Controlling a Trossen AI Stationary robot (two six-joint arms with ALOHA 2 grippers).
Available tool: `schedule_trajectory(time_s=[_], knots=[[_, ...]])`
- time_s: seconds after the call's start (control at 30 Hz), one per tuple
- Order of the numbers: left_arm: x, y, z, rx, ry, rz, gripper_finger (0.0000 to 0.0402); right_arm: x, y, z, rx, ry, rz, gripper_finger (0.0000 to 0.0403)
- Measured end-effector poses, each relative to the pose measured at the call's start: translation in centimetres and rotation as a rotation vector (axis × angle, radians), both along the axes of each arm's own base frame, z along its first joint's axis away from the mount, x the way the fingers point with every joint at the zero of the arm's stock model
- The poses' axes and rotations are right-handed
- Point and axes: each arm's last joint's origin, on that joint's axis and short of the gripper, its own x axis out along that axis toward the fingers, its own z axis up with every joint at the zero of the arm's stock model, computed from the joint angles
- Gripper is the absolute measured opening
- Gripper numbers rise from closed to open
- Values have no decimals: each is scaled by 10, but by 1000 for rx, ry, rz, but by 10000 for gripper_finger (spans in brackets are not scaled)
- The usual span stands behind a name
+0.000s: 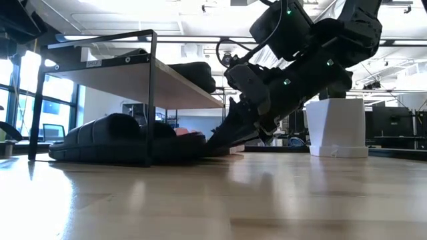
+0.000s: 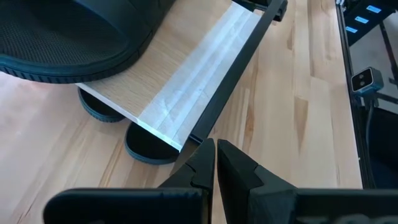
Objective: Pick and place slides into the shelf
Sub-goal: Adjust the slides under the shelf and on the shelf
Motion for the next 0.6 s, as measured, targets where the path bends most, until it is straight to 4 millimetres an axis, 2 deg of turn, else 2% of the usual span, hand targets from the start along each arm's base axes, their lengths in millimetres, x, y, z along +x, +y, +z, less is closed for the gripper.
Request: schedule_trajectory(time_s=[0.13,0.33,0.6], knots=[[0,0,0,8,-2,4,7,1,-2,0,11,-12,-7,0],[0,1,0,12,-2,6,7,8,-7,-14,15,-3,-16,0],[0,1,0,26,-13,14,7,20,-4,-7,-5,-30,-6,0]])
